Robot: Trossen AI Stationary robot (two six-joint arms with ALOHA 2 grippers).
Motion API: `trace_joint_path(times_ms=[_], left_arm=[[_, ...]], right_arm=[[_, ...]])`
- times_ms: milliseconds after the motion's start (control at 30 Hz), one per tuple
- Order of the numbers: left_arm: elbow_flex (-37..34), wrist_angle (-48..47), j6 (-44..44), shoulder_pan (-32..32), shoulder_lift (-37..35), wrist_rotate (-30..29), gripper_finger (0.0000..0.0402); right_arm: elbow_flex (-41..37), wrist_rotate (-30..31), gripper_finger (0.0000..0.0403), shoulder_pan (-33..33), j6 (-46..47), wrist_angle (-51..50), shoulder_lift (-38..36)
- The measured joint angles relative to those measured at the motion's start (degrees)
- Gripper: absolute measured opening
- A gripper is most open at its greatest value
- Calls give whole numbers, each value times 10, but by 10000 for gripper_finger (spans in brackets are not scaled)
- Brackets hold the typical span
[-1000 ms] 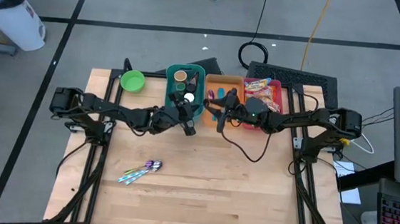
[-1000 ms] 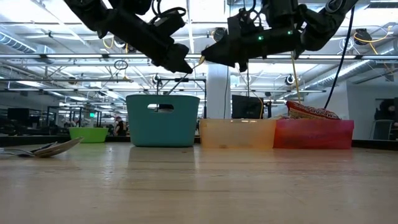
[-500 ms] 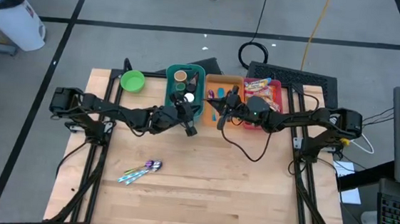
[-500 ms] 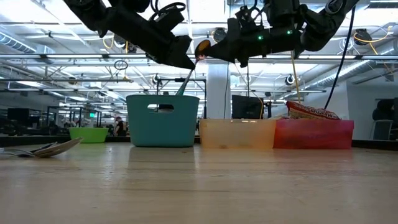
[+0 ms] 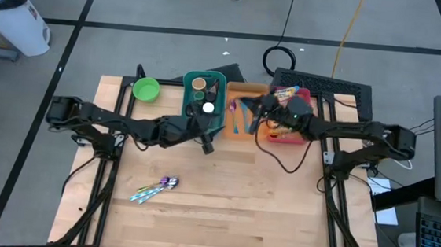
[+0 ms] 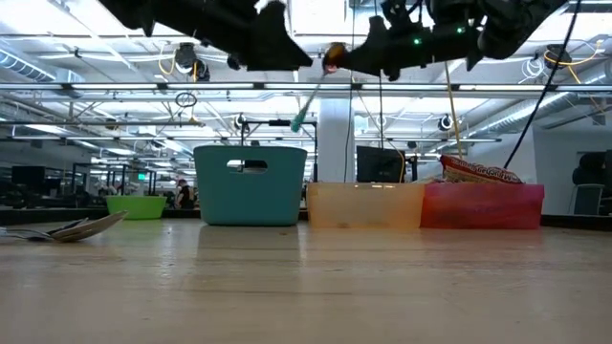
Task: Pick & Place Food Item
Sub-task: Put the purple spoon into the orange bin
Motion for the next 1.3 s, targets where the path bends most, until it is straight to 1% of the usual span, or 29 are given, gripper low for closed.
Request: trace_joint_path(times_ms=[167, 267, 367, 500, 600, 667, 800, 1300], left_arm=[[0, -8, -1, 0, -8, 65, 256], [0, -20, 0, 0, -8, 69, 263], [0, -33, 0, 3, -8, 66, 261], [0, -32, -3, 9, -8, 66, 253], [0, -32, -14, 16, -8, 65, 249], [0, -32, -21, 20, -8, 64, 249], [0, -33, -33, 25, -8, 64, 252], [0, -38, -26, 28, -8, 63, 253]], right_arm=[[0, 0, 0, -49, -13, -94, -41], [0, -15, 0, -82, -4, -152, -48], [0, -66, 0, -117, 19, -205, -46], [0, -132, 0, -146, 42, -248, -23], [0, -187, 0, -153, 35, -250, -5], [0, -210, 0, -152, 24, -254, 5], [0, -212, 0, -147, 14, -253, 28], [0, -209, 0, -145, -17, -233, 74]])
